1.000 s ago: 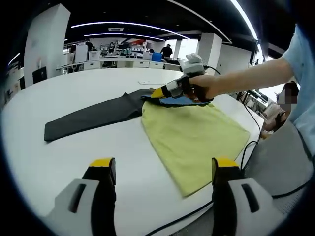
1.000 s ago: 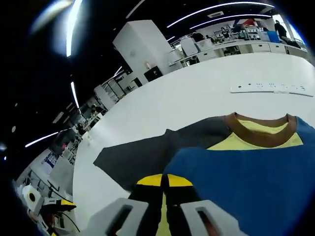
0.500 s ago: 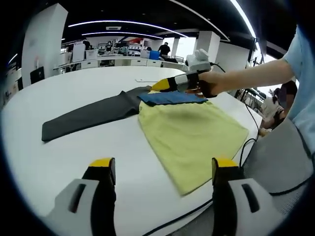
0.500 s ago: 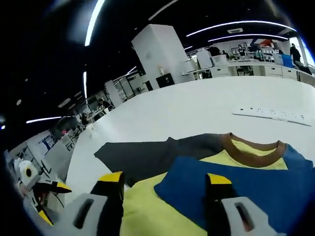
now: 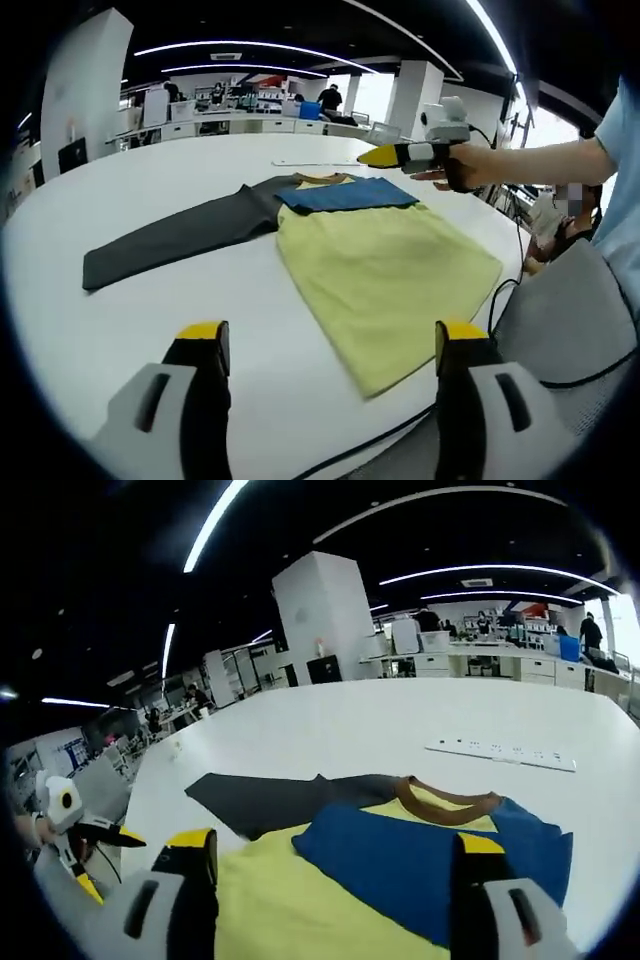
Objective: Fold the garment on the visible template until the final outline fits inside the template.
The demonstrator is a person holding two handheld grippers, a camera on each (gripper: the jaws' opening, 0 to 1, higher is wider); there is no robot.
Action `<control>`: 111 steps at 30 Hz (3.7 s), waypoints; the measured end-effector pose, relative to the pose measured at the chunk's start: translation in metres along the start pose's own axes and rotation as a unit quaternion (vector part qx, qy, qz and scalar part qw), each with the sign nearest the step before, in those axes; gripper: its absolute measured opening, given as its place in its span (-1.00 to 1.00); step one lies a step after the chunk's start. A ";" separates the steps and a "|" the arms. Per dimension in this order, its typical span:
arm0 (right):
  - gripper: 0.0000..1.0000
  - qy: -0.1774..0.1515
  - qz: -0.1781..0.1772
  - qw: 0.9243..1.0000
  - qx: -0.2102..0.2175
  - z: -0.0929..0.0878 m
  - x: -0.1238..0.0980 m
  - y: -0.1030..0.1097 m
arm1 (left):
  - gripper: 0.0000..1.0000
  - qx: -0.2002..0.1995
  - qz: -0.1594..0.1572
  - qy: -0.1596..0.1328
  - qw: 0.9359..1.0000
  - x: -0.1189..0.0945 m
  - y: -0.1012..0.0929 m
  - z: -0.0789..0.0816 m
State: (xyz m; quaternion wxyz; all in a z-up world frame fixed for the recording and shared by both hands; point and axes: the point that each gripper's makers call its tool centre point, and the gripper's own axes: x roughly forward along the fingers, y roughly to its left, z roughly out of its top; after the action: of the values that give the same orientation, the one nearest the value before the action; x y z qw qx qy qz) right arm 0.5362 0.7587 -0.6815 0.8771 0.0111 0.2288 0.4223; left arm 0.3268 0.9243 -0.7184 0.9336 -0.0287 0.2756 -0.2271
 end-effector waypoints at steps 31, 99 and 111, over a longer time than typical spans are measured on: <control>0.97 -0.102 -0.159 0.981 0.051 -0.058 -0.198 -0.006 | 0.74 0.068 -0.002 0.055 0.996 -0.013 0.081 0.026; 0.95 -0.063 -0.242 0.968 0.003 -0.058 -0.206 -0.014 | -0.91 -0.072 0.232 0.084 0.966 0.004 0.286 0.014; 0.91 -0.065 -0.242 0.968 0.010 -0.061 -0.207 -0.021 | -0.99 -0.072 0.213 0.051 0.973 -0.006 0.271 0.048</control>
State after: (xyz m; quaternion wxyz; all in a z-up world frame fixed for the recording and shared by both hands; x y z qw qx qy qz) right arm 0.4148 0.5804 -0.6588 0.9661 -0.0089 0.1713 0.1932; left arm 0.4587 1.1658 -0.7230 0.9406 -0.0248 0.3386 -0.0035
